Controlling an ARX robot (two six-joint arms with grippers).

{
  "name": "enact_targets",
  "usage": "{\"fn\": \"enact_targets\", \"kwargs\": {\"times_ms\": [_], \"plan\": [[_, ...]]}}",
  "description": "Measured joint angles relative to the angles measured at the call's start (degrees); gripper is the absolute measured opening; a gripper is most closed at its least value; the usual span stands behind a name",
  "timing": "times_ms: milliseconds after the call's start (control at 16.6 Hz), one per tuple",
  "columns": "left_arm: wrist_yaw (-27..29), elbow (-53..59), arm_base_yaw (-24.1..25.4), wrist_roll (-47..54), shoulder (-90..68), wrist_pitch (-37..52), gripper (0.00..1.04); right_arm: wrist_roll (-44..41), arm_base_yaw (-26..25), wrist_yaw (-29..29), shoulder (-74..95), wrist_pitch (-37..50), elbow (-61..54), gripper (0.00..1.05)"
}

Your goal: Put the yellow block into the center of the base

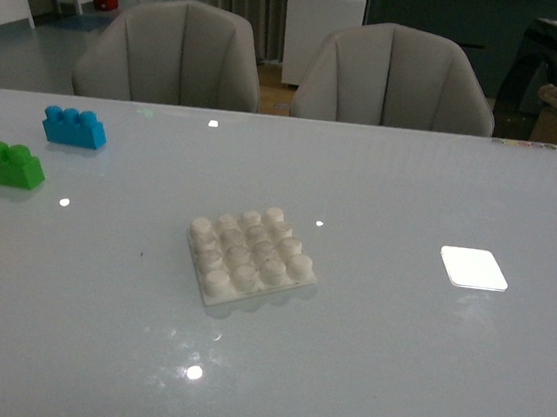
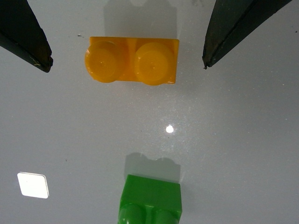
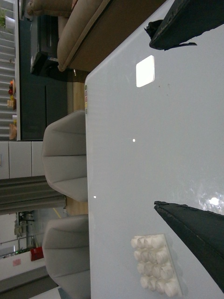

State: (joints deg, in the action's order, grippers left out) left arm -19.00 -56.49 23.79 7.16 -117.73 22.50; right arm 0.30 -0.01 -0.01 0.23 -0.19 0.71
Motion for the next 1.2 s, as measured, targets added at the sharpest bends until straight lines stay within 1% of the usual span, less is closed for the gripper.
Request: {"fn": "enact_targets", "kwargs": {"times_ms": [60,181,241,361,663,1205], "plan": [[-0.04,0.26,0.00,-0.09,0.00,0.81,0.98,0.00,0.00,0.00,0.00,-0.02,0.00,0.98],[-1.99,0.87,-0.02,-0.90,0.00,2.89,0.98,0.00,0.00,0.00,0.00,-0.02,0.00,0.98],[-3.21,1.22,-0.11,-0.68,0.00,2.80,0.98,0.00,0.00,0.00,0.00,0.00,0.00,0.98],[-3.93,1.55,-0.39,-0.59,-0.11,2.82,0.98,0.00,0.00,0.00,0.00,-0.02,0.00,0.98],[-1.75,1.14,-0.74,0.52,-3.61,4.92,0.98,0.00,0.00,0.00,0.00,0.00,0.00,0.98],[-0.90,1.11,-1.70,2.10,-4.94,7.72,0.98,0.00,0.00,0.02,0.00,0.00,0.00,0.98]]}}
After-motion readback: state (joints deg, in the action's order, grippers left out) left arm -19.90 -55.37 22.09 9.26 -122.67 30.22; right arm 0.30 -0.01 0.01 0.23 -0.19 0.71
